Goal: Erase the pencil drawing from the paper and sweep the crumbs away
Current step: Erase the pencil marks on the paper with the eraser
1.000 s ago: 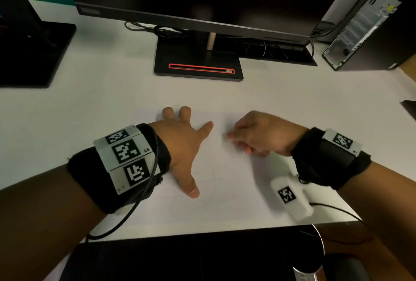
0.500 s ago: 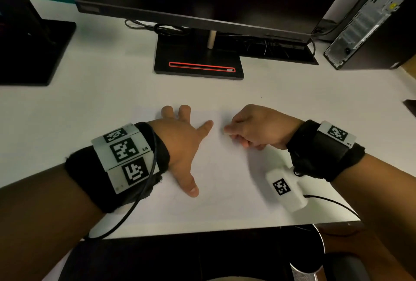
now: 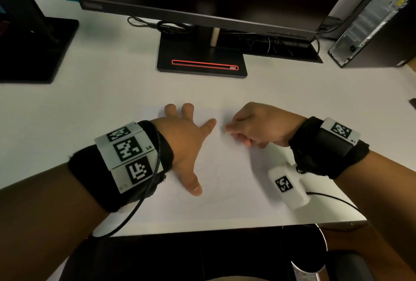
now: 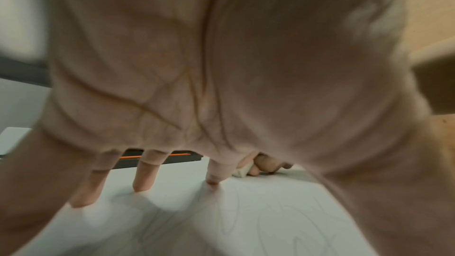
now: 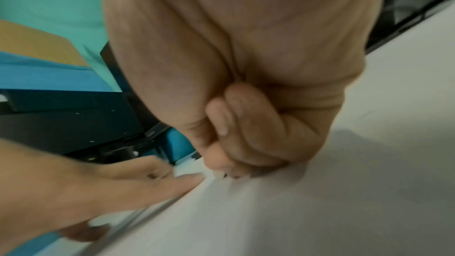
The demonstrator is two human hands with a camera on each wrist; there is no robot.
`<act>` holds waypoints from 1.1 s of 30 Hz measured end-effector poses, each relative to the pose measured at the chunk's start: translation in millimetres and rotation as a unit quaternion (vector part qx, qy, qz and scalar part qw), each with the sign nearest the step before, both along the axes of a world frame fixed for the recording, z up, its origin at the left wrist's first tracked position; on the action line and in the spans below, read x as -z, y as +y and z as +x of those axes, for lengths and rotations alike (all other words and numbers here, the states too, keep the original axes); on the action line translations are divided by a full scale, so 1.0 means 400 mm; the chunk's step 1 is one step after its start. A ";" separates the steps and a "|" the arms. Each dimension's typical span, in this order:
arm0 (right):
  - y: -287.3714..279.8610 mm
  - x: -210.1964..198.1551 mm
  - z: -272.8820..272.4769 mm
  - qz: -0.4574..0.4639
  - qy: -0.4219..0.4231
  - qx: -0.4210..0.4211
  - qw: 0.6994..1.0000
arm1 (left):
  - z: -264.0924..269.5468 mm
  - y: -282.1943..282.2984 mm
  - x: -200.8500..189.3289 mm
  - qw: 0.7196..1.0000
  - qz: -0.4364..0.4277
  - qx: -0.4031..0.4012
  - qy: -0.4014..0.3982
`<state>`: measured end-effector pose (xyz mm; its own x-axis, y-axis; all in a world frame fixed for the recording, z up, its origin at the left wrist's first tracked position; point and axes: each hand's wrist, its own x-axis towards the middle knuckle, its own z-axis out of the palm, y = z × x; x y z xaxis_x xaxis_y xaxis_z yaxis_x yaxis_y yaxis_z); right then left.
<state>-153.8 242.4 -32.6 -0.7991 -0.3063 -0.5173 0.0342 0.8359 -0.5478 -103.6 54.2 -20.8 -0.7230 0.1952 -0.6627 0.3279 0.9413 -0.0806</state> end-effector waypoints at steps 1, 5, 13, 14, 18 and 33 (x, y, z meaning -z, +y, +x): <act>0.005 -0.004 -0.007 0.003 0.017 0.017 1.000 | 0.000 0.001 0.000 1.000 -0.002 0.001 0.001; -0.008 -0.003 0.013 0.002 -0.010 -0.037 0.999 | 0.000 -0.001 0.000 1.000 0.001 -0.002 0.000; -0.018 -0.001 0.008 0.013 0.001 -0.049 0.999 | 0.001 0.001 -0.002 1.000 0.003 -0.003 -0.001; -0.017 -0.001 0.006 0.013 -0.002 -0.046 0.999 | 0.000 0.001 -0.002 1.000 0.003 -0.002 -0.001; -0.009 -0.012 -0.017 0.011 0.020 -0.011 1.000 | 0.002 0.001 -0.002 1.000 -0.001 0.001 -0.001; -0.022 -0.011 -0.029 0.010 0.030 -0.009 0.999 | -0.002 0.002 0.003 1.000 -0.011 -0.001 -0.005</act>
